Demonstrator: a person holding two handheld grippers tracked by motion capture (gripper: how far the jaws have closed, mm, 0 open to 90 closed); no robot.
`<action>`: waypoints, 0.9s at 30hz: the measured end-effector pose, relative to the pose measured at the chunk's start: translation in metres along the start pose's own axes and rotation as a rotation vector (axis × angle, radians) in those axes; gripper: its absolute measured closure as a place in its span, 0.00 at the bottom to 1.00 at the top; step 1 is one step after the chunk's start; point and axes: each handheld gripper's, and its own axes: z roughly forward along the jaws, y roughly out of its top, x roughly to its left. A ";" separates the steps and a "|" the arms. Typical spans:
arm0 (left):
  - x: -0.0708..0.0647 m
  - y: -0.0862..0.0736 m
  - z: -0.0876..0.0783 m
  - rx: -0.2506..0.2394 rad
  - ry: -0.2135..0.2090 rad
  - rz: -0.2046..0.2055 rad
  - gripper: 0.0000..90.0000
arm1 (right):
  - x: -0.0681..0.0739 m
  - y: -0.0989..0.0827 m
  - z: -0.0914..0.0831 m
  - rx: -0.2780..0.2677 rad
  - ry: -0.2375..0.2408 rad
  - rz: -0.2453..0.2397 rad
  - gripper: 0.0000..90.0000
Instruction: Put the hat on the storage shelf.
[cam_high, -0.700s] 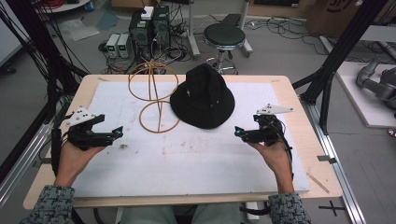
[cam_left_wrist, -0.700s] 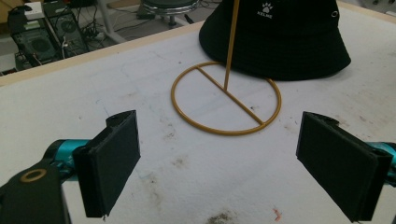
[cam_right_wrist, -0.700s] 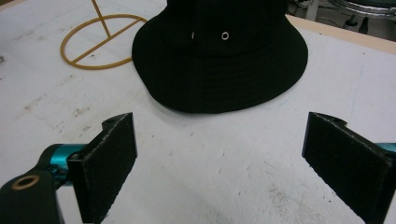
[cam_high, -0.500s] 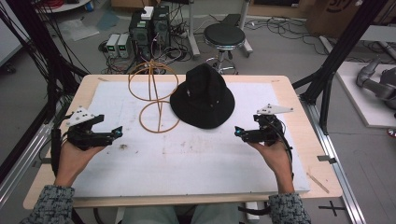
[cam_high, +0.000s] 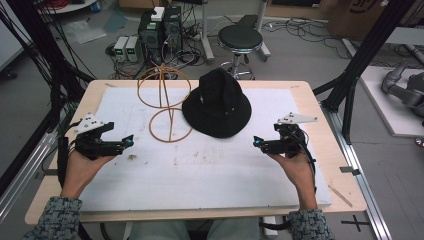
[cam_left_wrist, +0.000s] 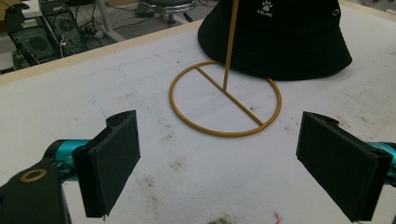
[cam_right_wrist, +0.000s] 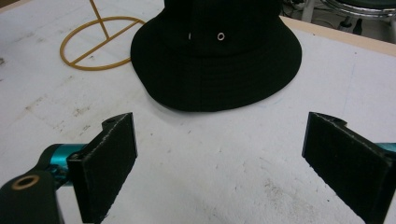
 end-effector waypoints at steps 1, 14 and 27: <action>0.000 0.000 0.001 0.004 0.000 0.000 0.15 | 0.000 -0.001 0.000 0.001 -0.002 0.002 0.11; -0.003 -0.002 0.006 0.024 -0.009 0.005 0.15 | 0.000 0.000 0.002 -0.004 -0.016 0.008 0.11; -0.002 -0.002 0.006 0.024 -0.010 0.005 0.15 | -0.006 0.043 0.032 0.027 -0.019 -0.048 0.11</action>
